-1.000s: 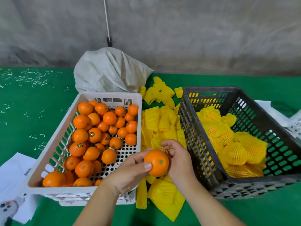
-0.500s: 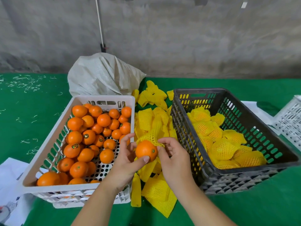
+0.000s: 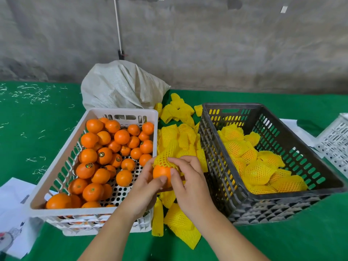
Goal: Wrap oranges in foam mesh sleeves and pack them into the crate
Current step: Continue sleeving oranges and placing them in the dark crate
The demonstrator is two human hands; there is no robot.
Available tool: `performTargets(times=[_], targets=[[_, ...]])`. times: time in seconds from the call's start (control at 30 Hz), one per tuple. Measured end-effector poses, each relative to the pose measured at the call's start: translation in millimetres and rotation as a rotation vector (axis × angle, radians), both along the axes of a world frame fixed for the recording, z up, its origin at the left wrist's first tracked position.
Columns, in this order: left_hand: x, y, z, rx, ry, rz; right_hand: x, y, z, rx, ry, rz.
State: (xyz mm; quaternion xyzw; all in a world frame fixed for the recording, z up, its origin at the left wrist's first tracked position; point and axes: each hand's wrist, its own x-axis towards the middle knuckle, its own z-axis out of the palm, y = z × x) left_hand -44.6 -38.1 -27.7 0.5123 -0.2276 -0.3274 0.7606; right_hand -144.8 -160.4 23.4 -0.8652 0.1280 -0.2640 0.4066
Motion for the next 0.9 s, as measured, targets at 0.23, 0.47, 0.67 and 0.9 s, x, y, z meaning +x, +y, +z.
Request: performTargets(times=[0.23, 0.47, 0.67, 0.9], targets=[[-3, -7, -2, 0.09, -0.101, 0.165, 3, -8, 17, -0.2, 0.003, 0.037], [3, -6, 4, 0.195, 0.163, 0.32, 9, 9, 1, -0.111, 0.077, 0.134], [6, 8, -10, 0.217, 0.094, 0.043, 15, -9, -11, 0.151, 0.112, 0.101], [0, -3, -3, 0.005, -0.011, 0.137, 17, -20, -2, -0.187, -0.045, 0.062]])
